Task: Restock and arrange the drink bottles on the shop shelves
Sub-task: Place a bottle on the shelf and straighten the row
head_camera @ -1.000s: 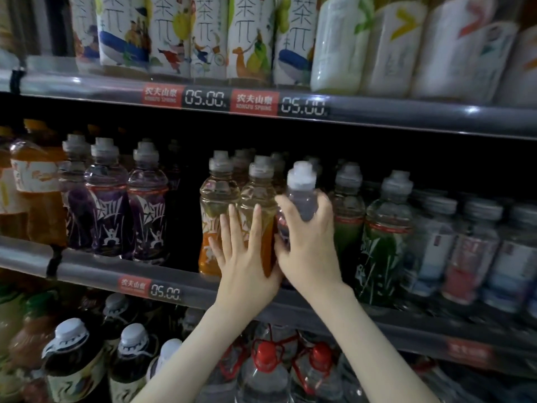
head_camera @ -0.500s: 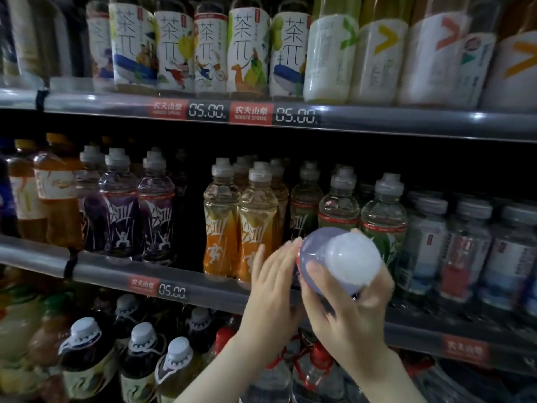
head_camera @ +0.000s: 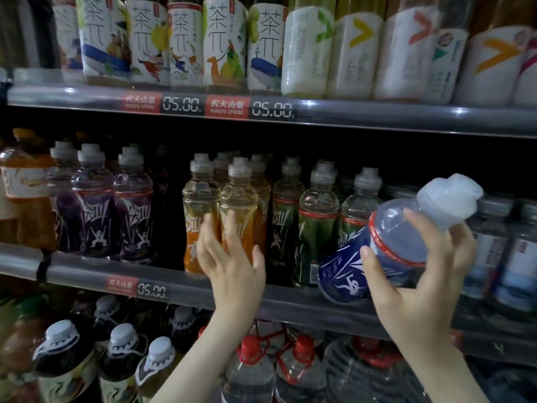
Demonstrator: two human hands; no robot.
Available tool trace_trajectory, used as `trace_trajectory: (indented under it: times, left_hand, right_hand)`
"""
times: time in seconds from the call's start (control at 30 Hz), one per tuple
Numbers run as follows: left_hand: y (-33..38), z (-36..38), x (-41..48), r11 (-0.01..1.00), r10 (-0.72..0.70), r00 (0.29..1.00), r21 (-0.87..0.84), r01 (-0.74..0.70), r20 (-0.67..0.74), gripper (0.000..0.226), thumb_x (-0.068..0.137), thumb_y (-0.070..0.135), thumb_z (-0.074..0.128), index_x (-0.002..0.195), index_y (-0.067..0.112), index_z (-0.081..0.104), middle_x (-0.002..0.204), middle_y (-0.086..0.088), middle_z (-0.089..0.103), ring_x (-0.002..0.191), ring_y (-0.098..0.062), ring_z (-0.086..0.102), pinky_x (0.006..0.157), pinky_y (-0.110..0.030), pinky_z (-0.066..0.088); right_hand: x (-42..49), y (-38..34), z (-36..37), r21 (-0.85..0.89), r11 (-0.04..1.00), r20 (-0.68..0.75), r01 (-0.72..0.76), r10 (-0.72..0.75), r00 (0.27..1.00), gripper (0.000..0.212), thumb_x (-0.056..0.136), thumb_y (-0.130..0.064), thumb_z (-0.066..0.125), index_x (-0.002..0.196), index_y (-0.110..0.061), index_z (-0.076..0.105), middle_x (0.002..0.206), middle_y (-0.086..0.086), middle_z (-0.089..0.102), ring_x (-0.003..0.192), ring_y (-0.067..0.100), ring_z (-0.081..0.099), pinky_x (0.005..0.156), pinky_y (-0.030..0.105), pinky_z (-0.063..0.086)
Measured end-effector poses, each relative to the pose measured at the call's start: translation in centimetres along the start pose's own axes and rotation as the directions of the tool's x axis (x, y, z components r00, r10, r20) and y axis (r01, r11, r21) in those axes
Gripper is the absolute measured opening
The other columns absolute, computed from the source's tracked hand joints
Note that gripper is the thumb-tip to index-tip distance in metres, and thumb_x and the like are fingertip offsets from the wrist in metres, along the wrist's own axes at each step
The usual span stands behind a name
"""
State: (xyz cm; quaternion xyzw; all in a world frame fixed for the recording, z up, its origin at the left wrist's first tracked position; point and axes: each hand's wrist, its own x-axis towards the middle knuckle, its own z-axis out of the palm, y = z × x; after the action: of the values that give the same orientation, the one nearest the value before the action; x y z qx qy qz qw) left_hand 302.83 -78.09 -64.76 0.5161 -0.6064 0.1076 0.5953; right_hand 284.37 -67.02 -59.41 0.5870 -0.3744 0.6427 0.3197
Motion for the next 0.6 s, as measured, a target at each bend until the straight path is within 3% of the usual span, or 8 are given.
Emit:
trace_trajectory:
  times: [0.07, 0.13, 0.27, 0.37, 0.5, 0.6]
  left_hand:
    - [-0.7, 0.1, 0.6, 0.993, -0.121, 0.988, 0.005, 0.122, 0.098, 0.086, 0.083, 0.022, 0.068, 0.149, 0.017, 0.014, 0.150, -0.024, 0.015, 0.135, -0.044, 0.019, 0.108, -0.056, 0.025]
    - [-1.1, 0.6, 0.7, 0.980, -0.173, 0.958, -0.057, 0.190, 0.229, 0.089, 0.087, 0.018, 0.066, 0.152, 0.016, 0.004, 0.145, -0.026, 0.025, 0.130, -0.043, 0.028, 0.105, -0.054, 0.030]
    - [-1.0, 1.0, 0.5, 0.990, -0.127, 0.967, -0.031, 0.137, 0.221, 0.087, 0.087, 0.007, 0.064, 0.151, 0.008, 0.006, 0.133, -0.027, 0.038, 0.119, -0.041, 0.038, 0.100, -0.049, 0.035]
    - [-0.6, 0.9, 0.7, 0.983, -0.150, 0.956, -0.065, 0.172, 0.254, 0.088, 0.088, 0.008, 0.061, 0.151, 0.010, 0.000, 0.140, -0.026, 0.031, 0.126, -0.039, 0.031, 0.105, -0.049, 0.031]
    - [1.8, 1.1, -0.5, 0.994, 0.060, 0.990, -0.093, -0.048, 0.130, 0.085, 0.083, 0.018, 0.066, 0.150, 0.012, 0.014, 0.150, -0.023, 0.017, 0.135, -0.039, 0.020, 0.111, -0.049, 0.020]
    - [5.1, 1.9, -1.2, 0.941, 0.249, 0.964, -0.256, -0.219, 0.092, 0.061, 0.087, 0.017, 0.062, 0.141, 0.014, 0.036, 0.142, -0.016, 0.032, 0.128, -0.028, 0.030, 0.105, -0.037, 0.028]
  right_hand:
    - [0.3, 0.2, -0.1, -0.007, 0.999, 0.029, -0.036, 0.036, 0.999, 0.052, 0.077, -0.019, 0.067, 0.125, -0.018, 0.045, 0.134, 0.025, 0.030, 0.130, 0.012, 0.032, 0.104, 0.016, 0.036]
    - [0.3, 0.1, -0.1, -0.009, 0.998, 0.065, -0.064, 0.064, 0.996, 0.054, 0.077, -0.021, 0.067, 0.126, -0.018, 0.045, 0.133, 0.029, 0.032, 0.128, 0.011, 0.033, 0.103, 0.011, 0.033]
    - [0.1, -0.1, 0.2, -0.009, 0.991, 0.131, -0.131, 0.131, 0.983, 0.059, 0.072, -0.014, 0.072, 0.125, -0.020, 0.046, 0.133, 0.031, 0.034, 0.125, 0.023, 0.038, 0.099, 0.001, 0.029]
    - [-0.1, 0.0, 0.2, 0.021, 0.978, 0.165, -0.209, 0.203, 0.965, 0.066, 0.072, -0.010, 0.078, 0.127, -0.027, 0.045, 0.137, 0.021, 0.034, 0.121, 0.009, 0.039, 0.096, 0.000, 0.031]
    - [0.2, -0.1, -0.7, 0.046, 0.966, 0.145, -0.256, 0.247, 0.958, 0.066, 0.070, -0.019, 0.075, 0.127, -0.036, 0.045, 0.138, 0.008, 0.034, 0.115, -0.010, 0.038, 0.093, -0.002, 0.028]
    - [0.8, 0.5, -2.1, -0.003, 0.964, 0.139, -0.267, 0.265, 0.954, 0.066, 0.069, -0.022, 0.073, 0.128, -0.033, 0.047, 0.137, 0.015, 0.038, 0.116, -0.002, 0.038, 0.093, -0.002, 0.027]
